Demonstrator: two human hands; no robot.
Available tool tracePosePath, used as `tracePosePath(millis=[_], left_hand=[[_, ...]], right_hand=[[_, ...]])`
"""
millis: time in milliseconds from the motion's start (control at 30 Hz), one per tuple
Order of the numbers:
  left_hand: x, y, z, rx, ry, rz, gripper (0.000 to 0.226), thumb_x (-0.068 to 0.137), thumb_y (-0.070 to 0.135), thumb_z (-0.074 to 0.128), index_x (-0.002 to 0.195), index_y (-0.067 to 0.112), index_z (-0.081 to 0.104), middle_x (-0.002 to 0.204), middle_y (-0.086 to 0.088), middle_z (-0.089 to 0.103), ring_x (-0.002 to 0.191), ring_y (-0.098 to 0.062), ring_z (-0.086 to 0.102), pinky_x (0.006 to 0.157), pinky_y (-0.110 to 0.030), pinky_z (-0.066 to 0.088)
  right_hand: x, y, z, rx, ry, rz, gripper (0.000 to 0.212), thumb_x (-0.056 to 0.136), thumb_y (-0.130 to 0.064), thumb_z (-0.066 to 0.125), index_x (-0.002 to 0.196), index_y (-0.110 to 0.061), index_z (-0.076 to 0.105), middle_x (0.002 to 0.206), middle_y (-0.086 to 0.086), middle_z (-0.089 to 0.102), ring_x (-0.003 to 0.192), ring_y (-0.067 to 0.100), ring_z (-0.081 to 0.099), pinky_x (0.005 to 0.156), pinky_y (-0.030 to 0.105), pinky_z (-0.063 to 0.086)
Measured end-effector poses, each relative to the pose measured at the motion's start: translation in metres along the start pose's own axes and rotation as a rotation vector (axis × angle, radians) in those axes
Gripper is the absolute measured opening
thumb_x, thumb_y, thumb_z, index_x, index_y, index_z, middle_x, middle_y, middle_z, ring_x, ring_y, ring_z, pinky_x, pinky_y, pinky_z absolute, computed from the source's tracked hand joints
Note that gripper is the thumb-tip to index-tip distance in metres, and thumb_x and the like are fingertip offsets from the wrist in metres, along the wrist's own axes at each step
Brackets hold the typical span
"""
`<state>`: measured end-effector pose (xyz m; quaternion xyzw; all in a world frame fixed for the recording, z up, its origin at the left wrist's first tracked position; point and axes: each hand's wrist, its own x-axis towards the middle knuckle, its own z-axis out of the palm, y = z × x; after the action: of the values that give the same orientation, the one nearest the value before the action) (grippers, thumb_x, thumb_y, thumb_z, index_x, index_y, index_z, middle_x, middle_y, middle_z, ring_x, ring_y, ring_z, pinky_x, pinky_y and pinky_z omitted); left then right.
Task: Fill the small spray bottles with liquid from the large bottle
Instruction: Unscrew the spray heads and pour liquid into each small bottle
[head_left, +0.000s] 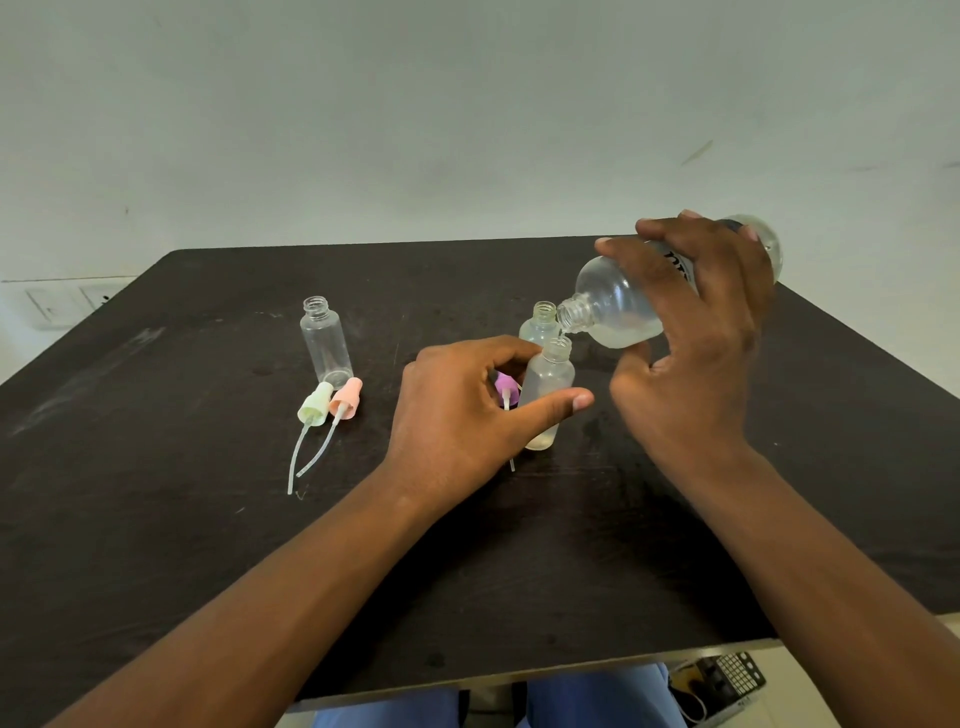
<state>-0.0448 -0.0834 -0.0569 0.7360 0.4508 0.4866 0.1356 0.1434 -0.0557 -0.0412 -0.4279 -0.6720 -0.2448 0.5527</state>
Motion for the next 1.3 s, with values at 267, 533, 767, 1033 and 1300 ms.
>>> tracePosePath(millis=[267, 533, 767, 1033, 1300], left_hand=[[0.0001, -0.0004, 0.0009, 0.001, -0.008, -0.012, 0.040, 0.078, 0.059, 0.083, 0.105, 0.029, 0.081, 0.070, 0.027, 0.066, 0.057, 0.011, 0.057, 0.059, -0.007, 0.037], [0.0000, -0.0002, 0.0008, -0.007, -0.006, -0.017, 0.041, 0.078, 0.059, 0.083, 0.106, 0.029, 0.081, 0.065, 0.028, 0.063, 0.055, 0.010, 0.056, 0.058, -0.009, 0.037], [-0.0011, -0.0004, 0.0022, -0.003, 0.016, -0.011, 0.043, 0.076, 0.059, 0.082, 0.105, 0.027, 0.081, 0.065, 0.040, 0.060, 0.057, 0.011, 0.058, 0.059, -0.010, 0.042], [-0.0006, -0.0007, 0.0028, -0.013, 0.010, -0.008, 0.040, 0.077, 0.057, 0.082, 0.104, 0.027, 0.080, 0.063, 0.040, 0.059, 0.055, 0.011, 0.056, 0.058, -0.009, 0.038], [-0.0004, -0.0007, 0.0017, -0.020, 0.004, -0.008, 0.041, 0.078, 0.058, 0.082, 0.106, 0.027, 0.080, 0.061, 0.034, 0.060, 0.054, 0.010, 0.056, 0.057, -0.009, 0.038]], right_hand=[[-0.0009, 0.0007, 0.0003, -0.006, 0.010, 0.003, 0.073, 0.059, 0.012, 0.056, 0.124, -0.014, 0.077, 0.128, 0.013, 0.068, 0.132, 0.034, 0.057, 0.117, 0.061, 0.036], [-0.0004, 0.0006, 0.0002, -0.005, 0.002, 0.000, 0.074, 0.058, 0.013, 0.058, 0.124, -0.013, 0.077, 0.129, 0.013, 0.068, 0.132, 0.036, 0.058, 0.117, 0.061, 0.037], [-0.0002, 0.0006, 0.0000, 0.002, 0.002, -0.001, 0.073, 0.058, 0.013, 0.058, 0.124, -0.013, 0.077, 0.128, 0.013, 0.068, 0.130, 0.038, 0.059, 0.114, 0.063, 0.039], [-0.0004, 0.0006, -0.0001, 0.007, -0.004, -0.006, 0.072, 0.059, 0.012, 0.058, 0.123, -0.013, 0.077, 0.128, 0.013, 0.068, 0.130, 0.038, 0.060, 0.114, 0.063, 0.039], [-0.0001, 0.0011, 0.0000, 0.004, -0.015, -0.004, 0.073, 0.059, 0.013, 0.060, 0.124, -0.013, 0.076, 0.129, 0.013, 0.068, 0.130, 0.037, 0.059, 0.114, 0.062, 0.039]])
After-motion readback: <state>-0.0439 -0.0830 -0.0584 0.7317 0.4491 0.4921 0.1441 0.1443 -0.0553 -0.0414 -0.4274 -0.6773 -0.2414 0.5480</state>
